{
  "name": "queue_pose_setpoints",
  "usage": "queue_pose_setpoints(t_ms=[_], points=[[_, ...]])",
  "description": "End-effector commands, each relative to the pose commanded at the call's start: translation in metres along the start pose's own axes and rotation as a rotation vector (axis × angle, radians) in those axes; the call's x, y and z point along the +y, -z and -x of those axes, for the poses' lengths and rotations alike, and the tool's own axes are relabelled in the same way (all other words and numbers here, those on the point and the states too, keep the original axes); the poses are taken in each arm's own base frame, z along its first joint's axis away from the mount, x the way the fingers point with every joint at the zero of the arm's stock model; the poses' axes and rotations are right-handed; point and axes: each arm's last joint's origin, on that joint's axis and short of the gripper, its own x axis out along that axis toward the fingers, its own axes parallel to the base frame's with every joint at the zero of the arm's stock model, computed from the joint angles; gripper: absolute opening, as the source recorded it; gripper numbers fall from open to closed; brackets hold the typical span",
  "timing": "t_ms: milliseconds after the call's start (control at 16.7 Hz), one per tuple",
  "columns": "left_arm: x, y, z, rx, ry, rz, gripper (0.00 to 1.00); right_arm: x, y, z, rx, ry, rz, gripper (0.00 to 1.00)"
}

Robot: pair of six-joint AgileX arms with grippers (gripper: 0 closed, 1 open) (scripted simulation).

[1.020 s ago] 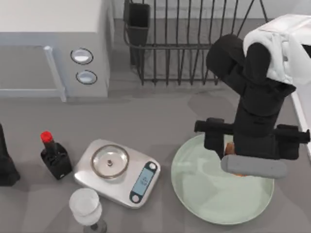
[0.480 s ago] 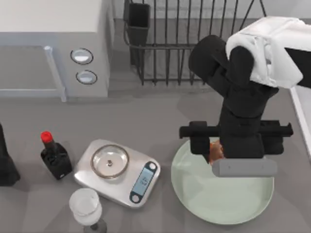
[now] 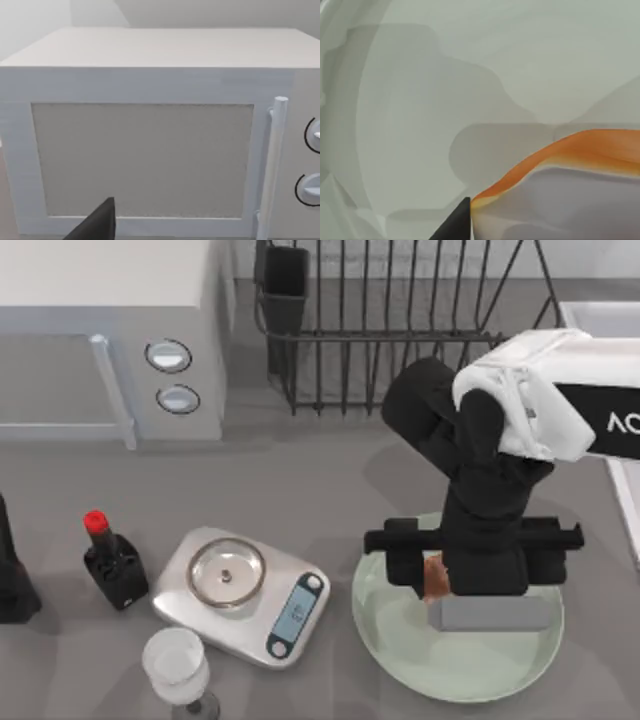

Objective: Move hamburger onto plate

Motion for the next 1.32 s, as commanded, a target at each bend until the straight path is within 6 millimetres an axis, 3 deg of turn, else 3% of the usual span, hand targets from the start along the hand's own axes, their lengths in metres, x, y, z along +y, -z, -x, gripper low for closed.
queue_pose_setpoints(t_ms=[240, 1020, 1320], points=[[0.0000, 0.0000, 0.0000, 0.000, 0.000, 0.000, 1.00, 0.0002, 0.0001, -0.0013, 0.001, 0.000, -0.001, 0.00], [0.0000, 0.0000, 0.0000, 0.000, 0.000, 0.000, 1.00, 0.0002, 0.0001, -0.0013, 0.001, 0.000, -0.001, 0.98], [0.0000, 0.0000, 0.0000, 0.000, 0.000, 0.000, 1.00, 0.0002, 0.0001, -0.0013, 0.001, 0.000, -0.001, 1.00]])
